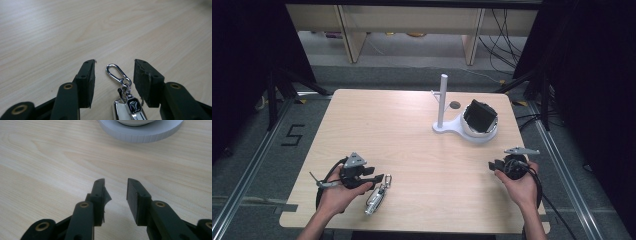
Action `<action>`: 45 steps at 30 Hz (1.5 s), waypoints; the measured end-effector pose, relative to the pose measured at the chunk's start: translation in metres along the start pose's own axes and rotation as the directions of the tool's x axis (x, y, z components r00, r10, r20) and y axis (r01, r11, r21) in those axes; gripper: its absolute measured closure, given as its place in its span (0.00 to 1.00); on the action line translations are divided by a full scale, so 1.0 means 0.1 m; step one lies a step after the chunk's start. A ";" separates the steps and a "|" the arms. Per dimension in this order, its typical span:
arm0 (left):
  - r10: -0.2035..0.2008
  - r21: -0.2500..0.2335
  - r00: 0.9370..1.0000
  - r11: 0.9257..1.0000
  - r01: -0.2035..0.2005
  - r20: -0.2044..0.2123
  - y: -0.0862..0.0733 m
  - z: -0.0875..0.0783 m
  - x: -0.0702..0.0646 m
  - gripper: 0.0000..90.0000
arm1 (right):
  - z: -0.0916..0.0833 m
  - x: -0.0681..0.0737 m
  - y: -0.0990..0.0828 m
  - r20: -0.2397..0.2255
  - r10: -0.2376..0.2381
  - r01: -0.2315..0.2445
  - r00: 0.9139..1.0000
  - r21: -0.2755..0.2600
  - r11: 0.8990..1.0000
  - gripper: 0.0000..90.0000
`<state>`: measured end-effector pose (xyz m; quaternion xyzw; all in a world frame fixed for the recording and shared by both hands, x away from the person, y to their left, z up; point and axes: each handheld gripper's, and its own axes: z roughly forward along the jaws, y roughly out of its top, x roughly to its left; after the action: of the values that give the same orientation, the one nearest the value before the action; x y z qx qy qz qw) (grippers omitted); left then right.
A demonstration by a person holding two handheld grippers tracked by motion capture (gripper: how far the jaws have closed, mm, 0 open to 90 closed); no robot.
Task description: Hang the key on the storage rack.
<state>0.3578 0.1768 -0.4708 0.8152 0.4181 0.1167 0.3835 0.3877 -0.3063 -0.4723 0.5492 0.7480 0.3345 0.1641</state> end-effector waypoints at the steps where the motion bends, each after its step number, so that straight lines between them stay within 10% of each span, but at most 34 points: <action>1: -0.002 0.025 1.000 1.000 0.002 0.004 0.01 0.01 -0.01 0.59 | 0.01 0.01 0.00 -0.006 0.009 -0.009 1.000 -0.013 1.000 0.76; 3: -0.008 0.059 1.000 0.998 0.008 0.002 0.04 0.06 -0.03 0.59 | -0.01 0.01 0.00 -0.010 0.009 -0.009 1.000 0.003 1.000 0.75; 4: -0.012 0.073 1.000 0.997 0.011 0.002 0.05 0.08 -0.04 0.60 | 0.01 -0.04 0.01 0.002 -0.074 0.074 0.997 -0.034 0.997 0.75; 7: -0.003 0.114 1.000 0.994 0.001 0.015 0.08 0.11 -0.06 0.61 | 0.00 0.00 0.01 -0.017 -0.008 0.007 1.000 -0.020 1.000 0.75; 17: -0.015 0.209 1.000 0.978 0.012 0.013 0.13 0.21 -0.09 0.60 | 0.00 0.01 0.02 -0.025 0.002 -0.002 1.000 -0.023 1.000 0.73; 45: 0.063 0.388 0.998 0.920 -0.050 -0.022 0.15 0.45 -0.21 0.66 | 0.05 -0.03 0.02 -0.025 -0.052 0.052 0.998 -0.026 0.998 0.70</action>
<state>0.3765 0.1317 -0.4873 0.8845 0.4156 0.0566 0.2043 0.3930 -0.3072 -0.4749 0.5230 0.7598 0.3468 0.1701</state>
